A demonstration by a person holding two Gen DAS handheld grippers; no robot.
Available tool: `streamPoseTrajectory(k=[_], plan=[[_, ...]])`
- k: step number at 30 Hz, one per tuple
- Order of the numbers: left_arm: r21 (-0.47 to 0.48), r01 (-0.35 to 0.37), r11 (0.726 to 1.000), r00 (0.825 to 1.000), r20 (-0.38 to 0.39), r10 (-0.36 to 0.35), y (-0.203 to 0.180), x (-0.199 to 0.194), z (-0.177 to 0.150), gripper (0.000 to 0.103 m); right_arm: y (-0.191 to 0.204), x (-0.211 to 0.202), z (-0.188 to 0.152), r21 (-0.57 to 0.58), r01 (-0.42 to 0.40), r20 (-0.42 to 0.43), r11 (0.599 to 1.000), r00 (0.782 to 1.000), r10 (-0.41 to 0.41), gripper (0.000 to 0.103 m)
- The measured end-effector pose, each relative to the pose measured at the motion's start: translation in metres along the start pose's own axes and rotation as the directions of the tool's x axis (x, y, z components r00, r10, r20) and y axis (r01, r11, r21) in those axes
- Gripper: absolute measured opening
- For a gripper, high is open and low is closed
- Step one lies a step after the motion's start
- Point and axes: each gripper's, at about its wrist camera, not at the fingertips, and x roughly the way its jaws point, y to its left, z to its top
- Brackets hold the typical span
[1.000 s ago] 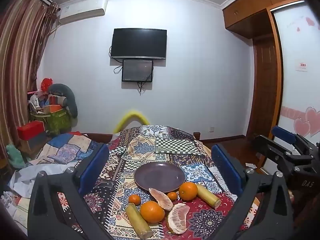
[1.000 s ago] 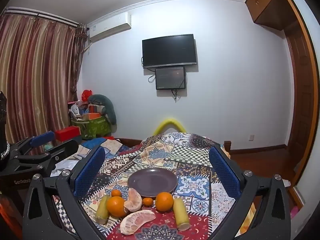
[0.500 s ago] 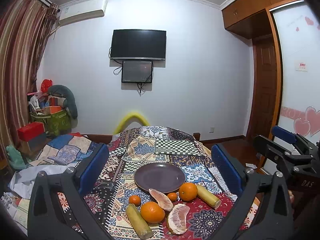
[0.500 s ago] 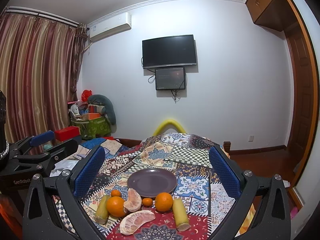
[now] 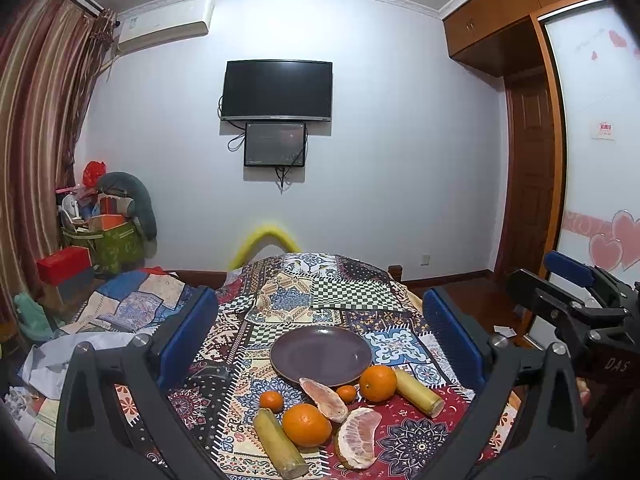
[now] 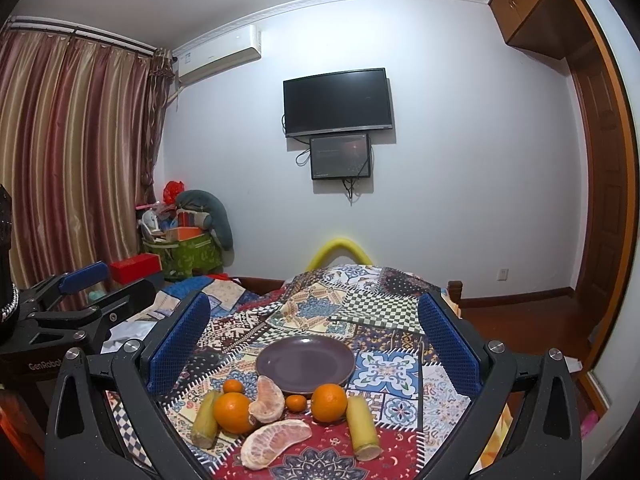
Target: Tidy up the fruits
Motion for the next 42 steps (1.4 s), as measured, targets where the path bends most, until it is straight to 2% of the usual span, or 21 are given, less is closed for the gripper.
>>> streamPoseTrajectory(k=[33,42], plan=[[-0.003,-0.009,1.0,1.0,-0.018,0.009,0.002,0.007,-0.003,0.103,-0.003,0.002,0.002,0.005,0.003,-0.019,1.0,1.0,-0.003,0.103],[-0.016,-0.048,0.999,0.991,-0.122,0.046,0.02,0.035,-0.024,0.103,-0.016,0.023,-0.012,0.039,0.029,-0.105,0.999,0.994,-0.024,0.103]])
